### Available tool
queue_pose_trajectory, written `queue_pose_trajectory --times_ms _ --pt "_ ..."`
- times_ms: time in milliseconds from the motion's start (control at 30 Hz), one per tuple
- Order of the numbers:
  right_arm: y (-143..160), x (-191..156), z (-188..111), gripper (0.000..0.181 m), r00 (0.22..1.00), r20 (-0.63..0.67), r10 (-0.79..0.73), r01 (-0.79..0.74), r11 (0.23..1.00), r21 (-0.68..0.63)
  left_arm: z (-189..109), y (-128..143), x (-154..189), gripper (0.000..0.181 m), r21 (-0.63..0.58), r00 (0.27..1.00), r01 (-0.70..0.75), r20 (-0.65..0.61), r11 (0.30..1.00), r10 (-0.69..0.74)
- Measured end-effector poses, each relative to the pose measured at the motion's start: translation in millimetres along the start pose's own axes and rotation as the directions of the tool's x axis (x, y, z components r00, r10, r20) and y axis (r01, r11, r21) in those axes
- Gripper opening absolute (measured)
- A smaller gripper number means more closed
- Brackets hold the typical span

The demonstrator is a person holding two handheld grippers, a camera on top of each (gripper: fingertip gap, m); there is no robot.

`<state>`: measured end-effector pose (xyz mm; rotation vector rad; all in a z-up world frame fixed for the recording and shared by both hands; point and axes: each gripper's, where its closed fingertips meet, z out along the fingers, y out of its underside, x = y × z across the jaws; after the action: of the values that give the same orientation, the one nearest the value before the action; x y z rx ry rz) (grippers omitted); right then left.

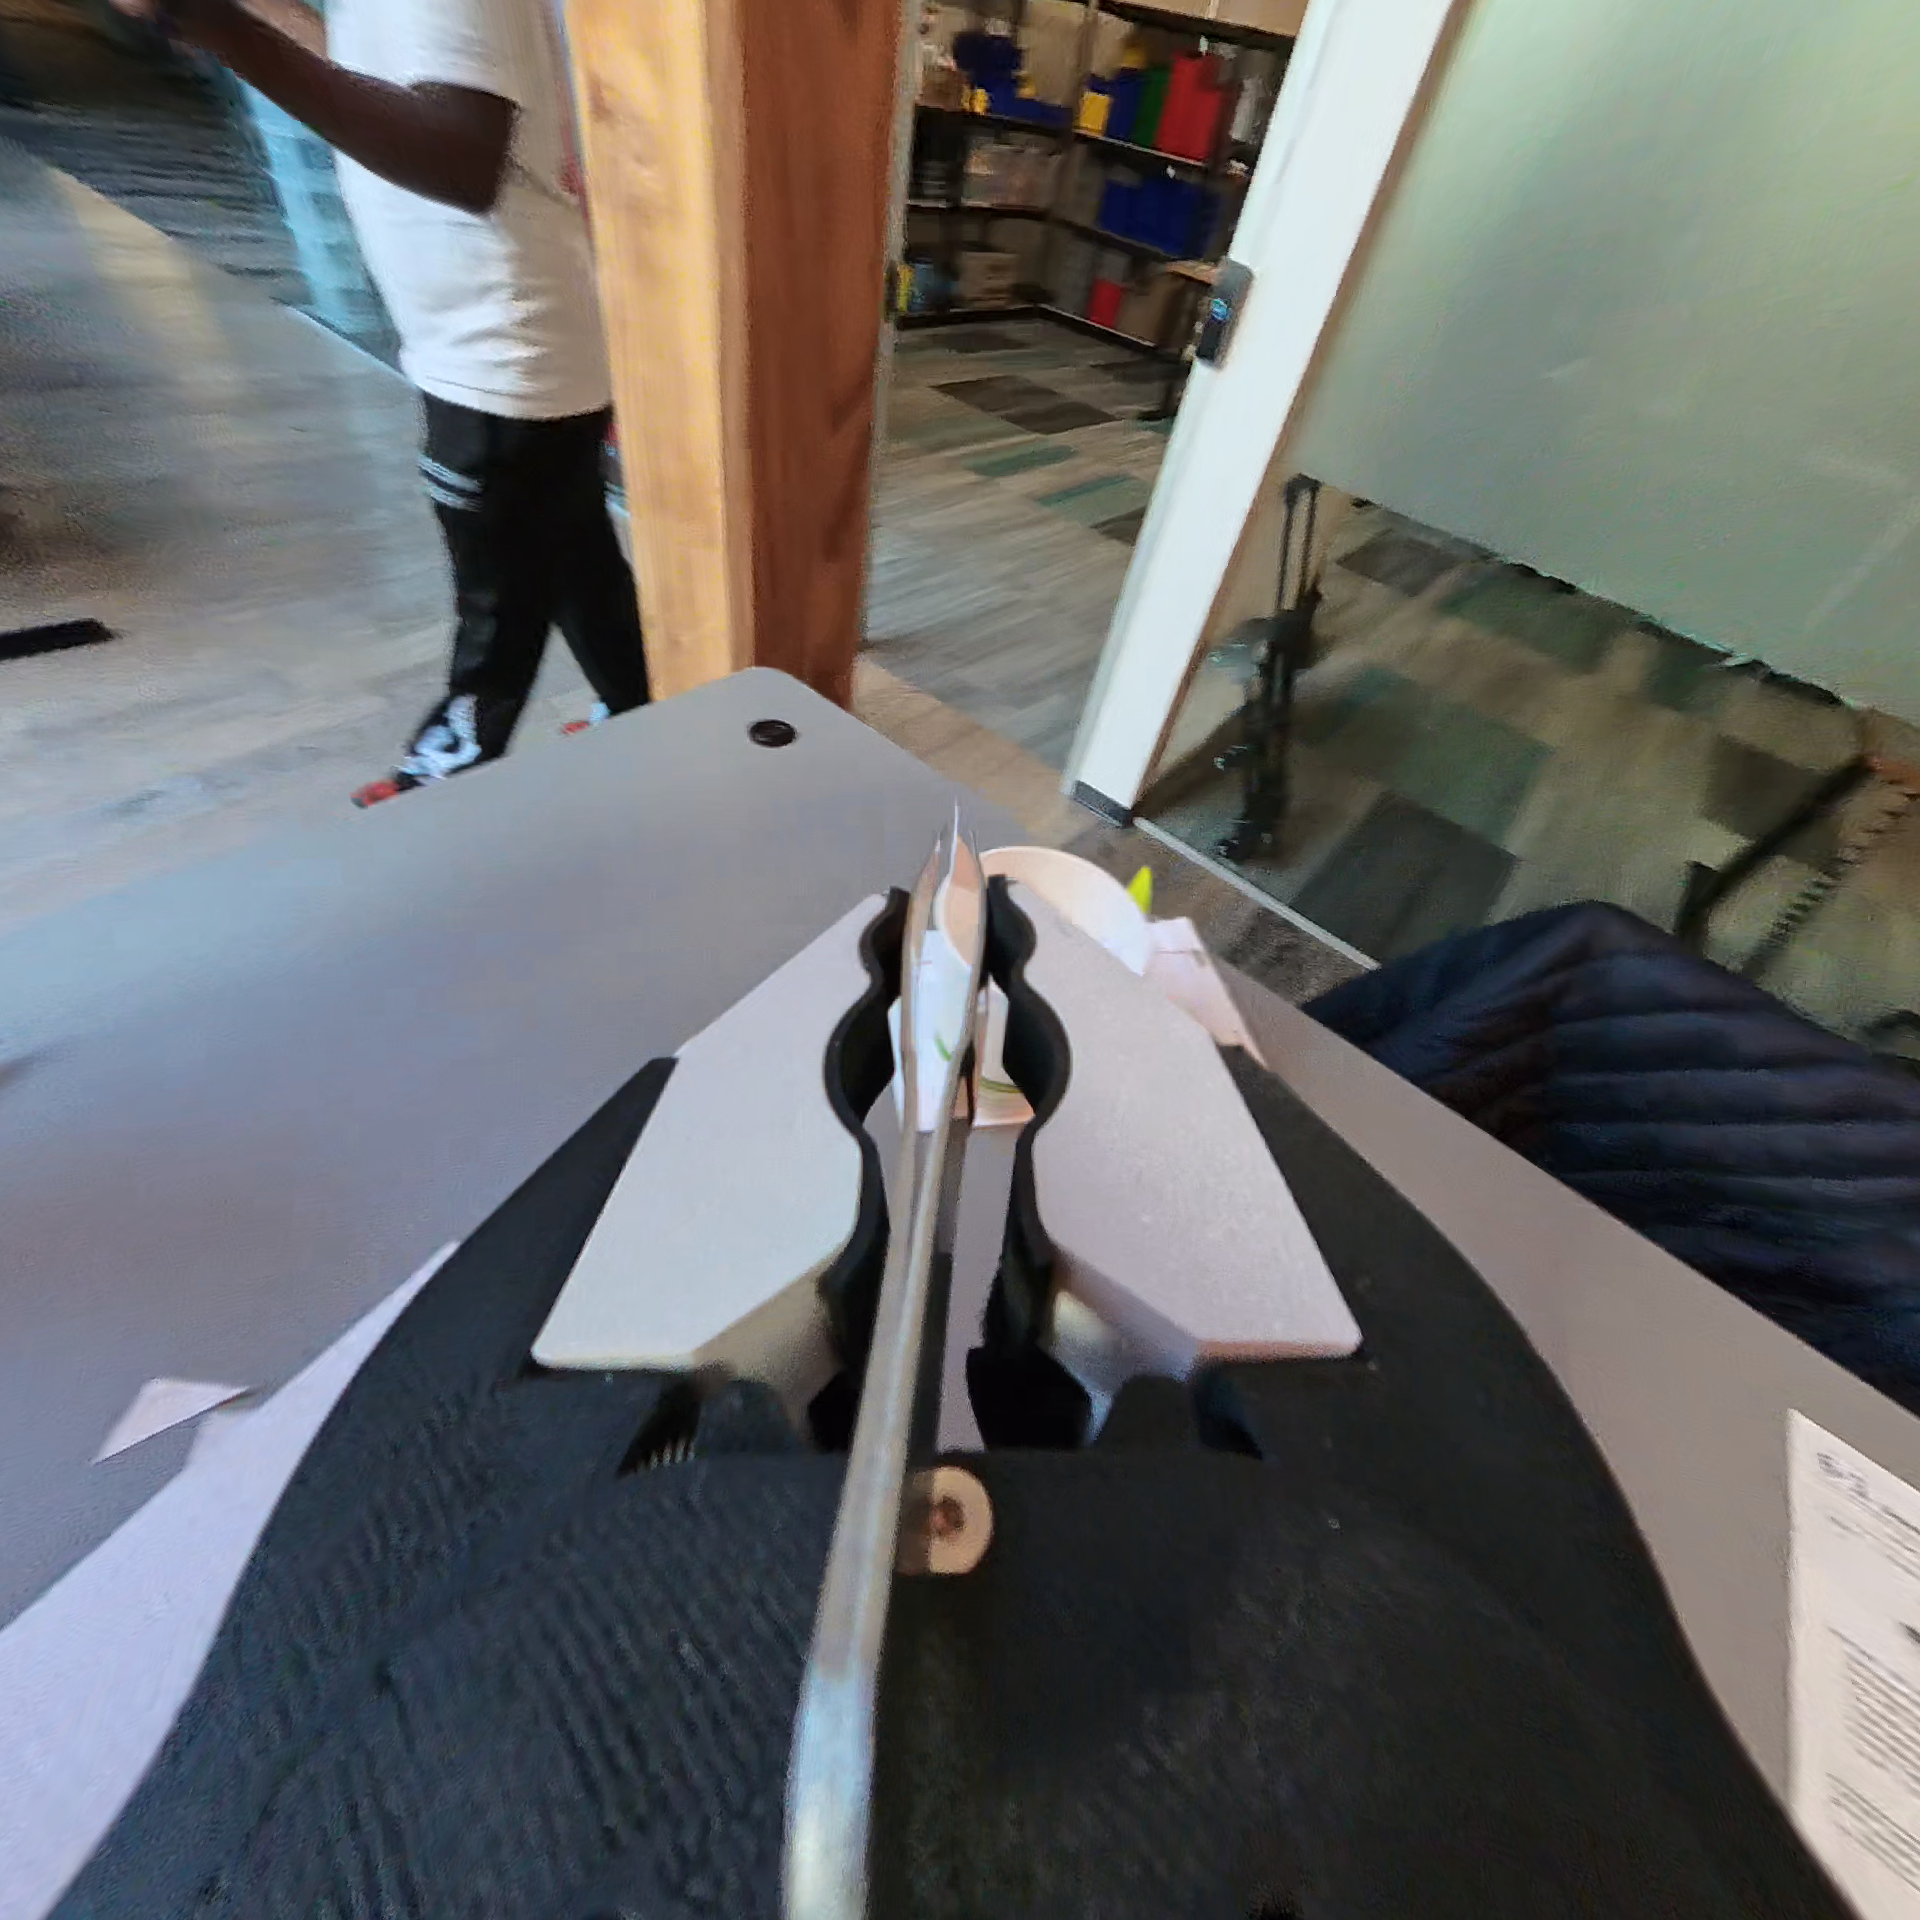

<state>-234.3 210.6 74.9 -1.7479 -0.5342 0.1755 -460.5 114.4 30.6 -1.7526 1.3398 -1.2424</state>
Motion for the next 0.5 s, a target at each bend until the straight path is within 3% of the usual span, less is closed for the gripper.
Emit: queue_pose_trajectory --times_ms 200,300,400,500 --pt "30.5 30.7 33.0 0.015 0.997 -0.081 -0.017 0.006 0.991 -0.130 -0.8 0.0 0.1 0.048 -0.001 1.000 -0.003 0.002 1.000 0.003" --pt "22.2 22.5 27.5 0.015 0.998 -0.052 0.027 -0.030 0.998 -0.061 -4.5 -0.2 -1.3 0.048 0.009 1.000 0.001 0.008 1.000 -0.001" --pt "-2.6 -38.9 4.7 0.016 0.983 0.181 -0.009 -0.004 0.997 0.071 -8.9 -0.5 -3.5 0.048 0.023 1.000 0.009 0.018 1.000 -0.009" --pt "12.2 -129.6 -30.8 0.018 0.851 0.511 -0.122 0.105 0.993 0.063 -12.6 0.0 -6.1 0.048 0.031 0.999 0.015 0.029 0.999 -0.016"
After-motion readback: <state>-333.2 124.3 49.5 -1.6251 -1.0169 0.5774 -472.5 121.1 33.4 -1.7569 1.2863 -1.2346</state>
